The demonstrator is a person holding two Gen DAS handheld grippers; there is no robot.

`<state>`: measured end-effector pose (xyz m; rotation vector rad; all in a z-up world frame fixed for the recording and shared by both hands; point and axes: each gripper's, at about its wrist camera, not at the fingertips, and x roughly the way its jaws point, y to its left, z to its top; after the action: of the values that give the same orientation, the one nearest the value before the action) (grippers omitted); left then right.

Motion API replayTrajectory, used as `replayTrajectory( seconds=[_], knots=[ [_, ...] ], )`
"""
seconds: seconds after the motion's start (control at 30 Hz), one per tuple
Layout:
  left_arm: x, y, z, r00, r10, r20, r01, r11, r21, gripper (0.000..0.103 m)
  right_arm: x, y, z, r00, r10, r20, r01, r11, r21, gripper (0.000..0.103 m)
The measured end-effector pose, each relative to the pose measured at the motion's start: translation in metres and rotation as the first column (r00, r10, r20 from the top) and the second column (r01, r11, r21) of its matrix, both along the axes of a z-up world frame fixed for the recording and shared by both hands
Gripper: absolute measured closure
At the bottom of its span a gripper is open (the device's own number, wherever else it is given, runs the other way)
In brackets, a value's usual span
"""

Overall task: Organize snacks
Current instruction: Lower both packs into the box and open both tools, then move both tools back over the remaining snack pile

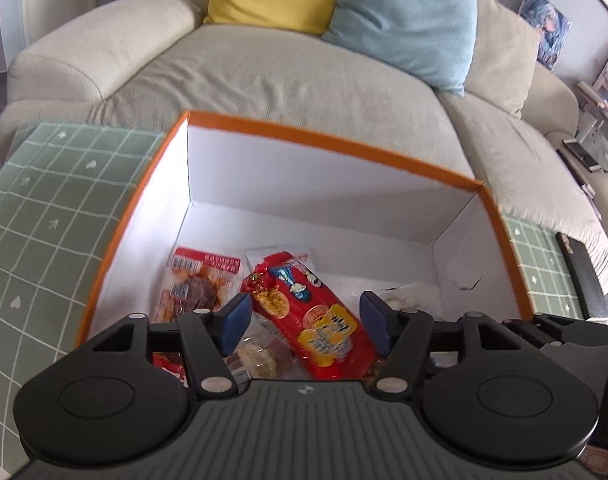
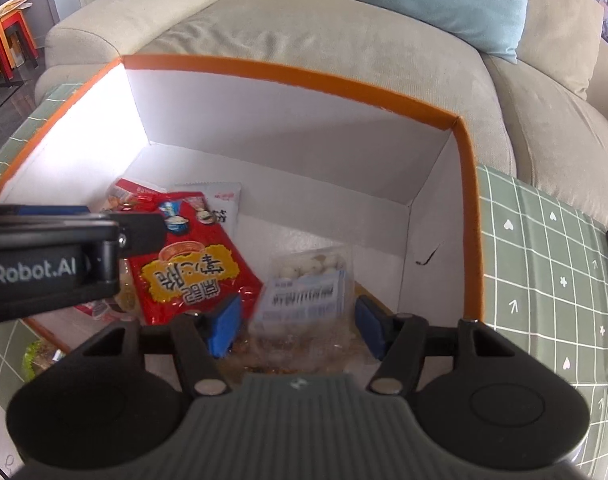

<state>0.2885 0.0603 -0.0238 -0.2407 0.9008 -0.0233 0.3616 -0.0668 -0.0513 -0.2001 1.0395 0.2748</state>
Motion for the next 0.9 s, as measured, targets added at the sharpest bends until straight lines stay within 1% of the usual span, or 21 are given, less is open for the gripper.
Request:
replayTrajectory(
  seconds=[0.03,0.07,0.1,0.2,0.33,0.5,0.67,0.8,0.9],
  knots=[
    [-0.003,-0.001,0.005,1.0,0.0,0.017,0.0,1.0,0.001,0.027,-0.002,0.0,0.004,1.0,0.002,0.009,-0.002,1.0,0.0,0.027],
    [-0.006,-0.002,0.011,0.999,-0.001,0.035,0.001,1.0,0.005,0.026,-0.005,0.0,0.009,1.0,0.003,0.027,-0.003,1.0,-0.002,0.02],
    [-0.01,-0.003,0.017,0.999,-0.001,0.055,0.0,1.0,0.011,0.026,-0.007,0.0,0.014,0.999,0.009,0.039,-0.009,1.0,-0.001,0.018],
    [-0.024,-0.006,0.035,0.992,0.008,0.123,-0.012,0.999,0.037,0.026,-0.019,-0.001,0.029,0.998,0.023,0.062,-0.023,1.0,-0.005,0.018],
    [-0.046,-0.01,0.059,0.974,0.017,0.227,-0.028,0.998,0.048,0.026,-0.037,-0.006,0.045,0.994,0.022,0.109,-0.02,1.0,-0.018,0.017],
    [-0.082,-0.018,0.084,0.941,-0.013,0.337,-0.028,0.993,0.116,0.026,-0.076,-0.017,0.073,0.976,-0.001,0.219,-0.004,1.0,0.023,0.017],
    [-0.118,-0.021,0.09,0.929,-0.042,0.369,-0.02,0.986,0.163,0.026,-0.125,-0.024,0.093,0.946,-0.026,0.324,-0.001,0.996,0.084,0.017],
    [-0.148,-0.023,0.09,0.914,-0.067,0.401,-0.011,0.982,0.189,0.026,-0.171,-0.03,0.099,0.92,-0.035,0.391,-0.015,0.992,0.124,0.017],
    [-0.163,-0.024,0.085,0.914,-0.083,0.397,-0.002,0.978,0.209,0.026,-0.201,-0.032,0.1,0.903,-0.042,0.427,-0.019,0.99,0.137,0.017]
  ],
)
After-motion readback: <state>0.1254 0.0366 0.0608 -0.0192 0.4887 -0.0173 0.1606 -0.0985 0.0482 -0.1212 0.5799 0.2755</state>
